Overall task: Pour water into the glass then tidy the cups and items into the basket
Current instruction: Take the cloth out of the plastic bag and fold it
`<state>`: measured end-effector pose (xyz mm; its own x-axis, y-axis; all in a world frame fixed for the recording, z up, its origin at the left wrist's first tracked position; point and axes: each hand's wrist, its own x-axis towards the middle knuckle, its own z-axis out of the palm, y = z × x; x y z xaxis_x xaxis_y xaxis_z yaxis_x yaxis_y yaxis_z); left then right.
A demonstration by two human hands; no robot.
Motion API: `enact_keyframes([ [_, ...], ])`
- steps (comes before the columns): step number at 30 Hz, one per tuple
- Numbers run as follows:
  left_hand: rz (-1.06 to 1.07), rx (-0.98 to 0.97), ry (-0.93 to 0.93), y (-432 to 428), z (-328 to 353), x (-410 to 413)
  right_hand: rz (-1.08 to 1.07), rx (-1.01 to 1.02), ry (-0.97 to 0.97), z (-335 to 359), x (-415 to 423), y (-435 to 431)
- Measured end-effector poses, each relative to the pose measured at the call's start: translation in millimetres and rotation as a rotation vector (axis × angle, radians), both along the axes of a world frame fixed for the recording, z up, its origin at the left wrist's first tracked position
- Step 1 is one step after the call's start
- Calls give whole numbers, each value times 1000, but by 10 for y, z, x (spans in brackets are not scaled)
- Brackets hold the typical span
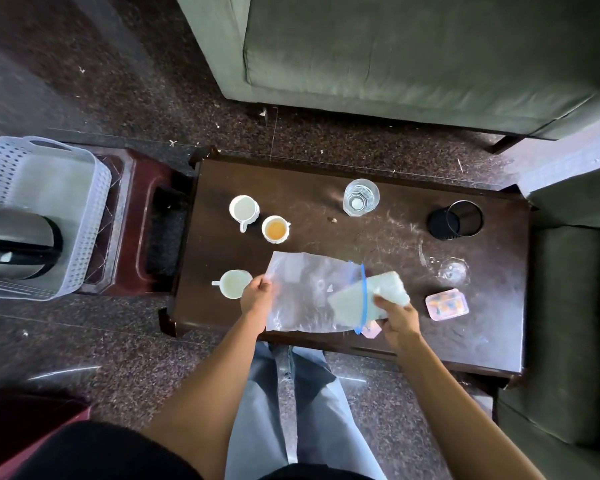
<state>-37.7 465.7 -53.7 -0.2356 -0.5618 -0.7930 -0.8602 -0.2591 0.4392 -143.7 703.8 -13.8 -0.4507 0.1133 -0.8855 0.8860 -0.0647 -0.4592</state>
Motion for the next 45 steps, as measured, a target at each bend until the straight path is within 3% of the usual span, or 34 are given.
enact_keyframes([
  [10,-174,102,-100,131,-69,34,-261,17,66,-193,79,268],
  [17,-211,99,53,167,82,-70,-401,256,295,22,75,5],
  [21,-205,157,168,238,258,-192,-465,111,332,258,-18,-144],
  [26,-124,574,408,341,765,-396,-124,-254,233,617,-43,-378],
  [29,-52,701,500,352,982,-418,79,-318,287,748,-16,-455],
  [33,-12,625,588,266,1161,-391,270,-85,352,812,-68,-515],
  [38,-458,131,553,232,1203,-325,618,208,325,920,-117,-599],
  [40,-521,252,619,268,1283,-306,639,152,366,1003,-79,-651],
  [42,-532,406,623,327,1361,-299,574,-85,328,1127,-22,-715],
  [45,-432,416,600,407,1413,-295,502,-245,307,1232,30,-756],
])
